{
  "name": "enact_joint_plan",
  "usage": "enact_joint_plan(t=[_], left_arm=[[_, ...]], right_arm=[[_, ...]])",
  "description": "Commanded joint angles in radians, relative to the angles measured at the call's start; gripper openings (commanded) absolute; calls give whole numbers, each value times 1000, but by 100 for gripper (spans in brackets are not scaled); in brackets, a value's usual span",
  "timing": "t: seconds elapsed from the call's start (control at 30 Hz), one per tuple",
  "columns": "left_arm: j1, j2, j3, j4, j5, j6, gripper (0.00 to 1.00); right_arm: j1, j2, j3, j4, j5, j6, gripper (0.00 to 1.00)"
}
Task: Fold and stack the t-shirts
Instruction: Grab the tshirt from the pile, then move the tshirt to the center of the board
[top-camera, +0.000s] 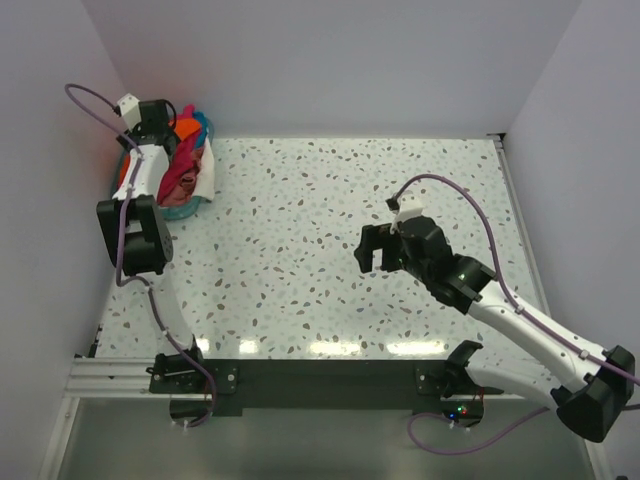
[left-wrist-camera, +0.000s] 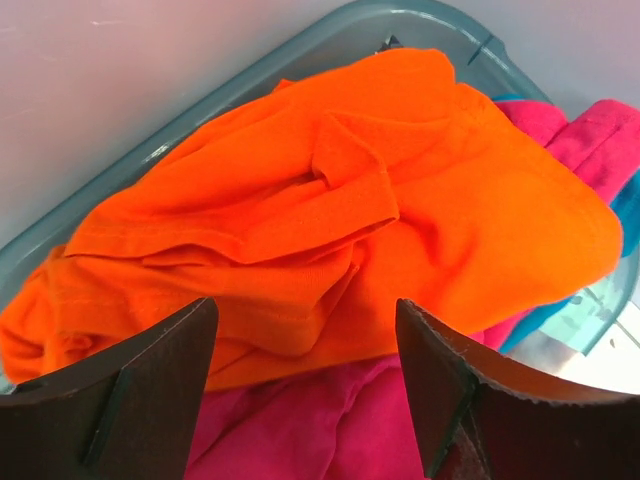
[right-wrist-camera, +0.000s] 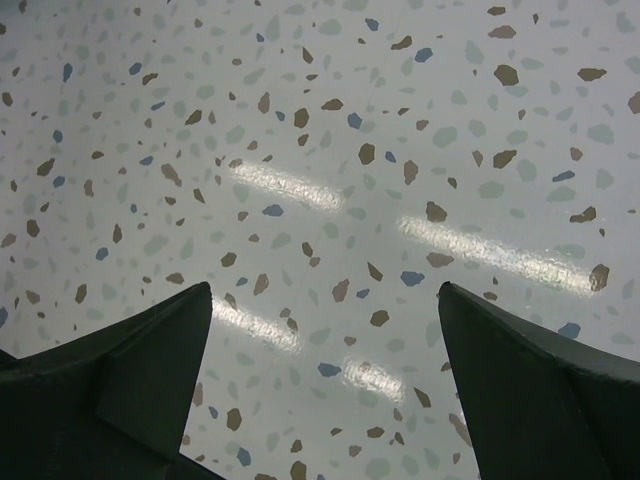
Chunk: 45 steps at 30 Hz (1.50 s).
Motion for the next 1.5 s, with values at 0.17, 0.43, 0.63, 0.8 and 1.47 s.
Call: enact_joint_plan(t=[0.17,0.43,0.63,0.8,1.47], left_arm=[[33,72,96,10,32,-37,58],[50,58,121,28,79,-8,4],[47,-41,189,59,194,64,0],[5,-140,324,42,302,122,0],[-620,-558,455,145,428,349,0]], right_arm=[[0,39,-13,54,11,-20,99],[0,51,-11,55,5,-20,99],[2,56,10,52,-10,-18,99],[0,66,50,49,-3,-20,99],[0,-7,217,-41,208,-29,99]])
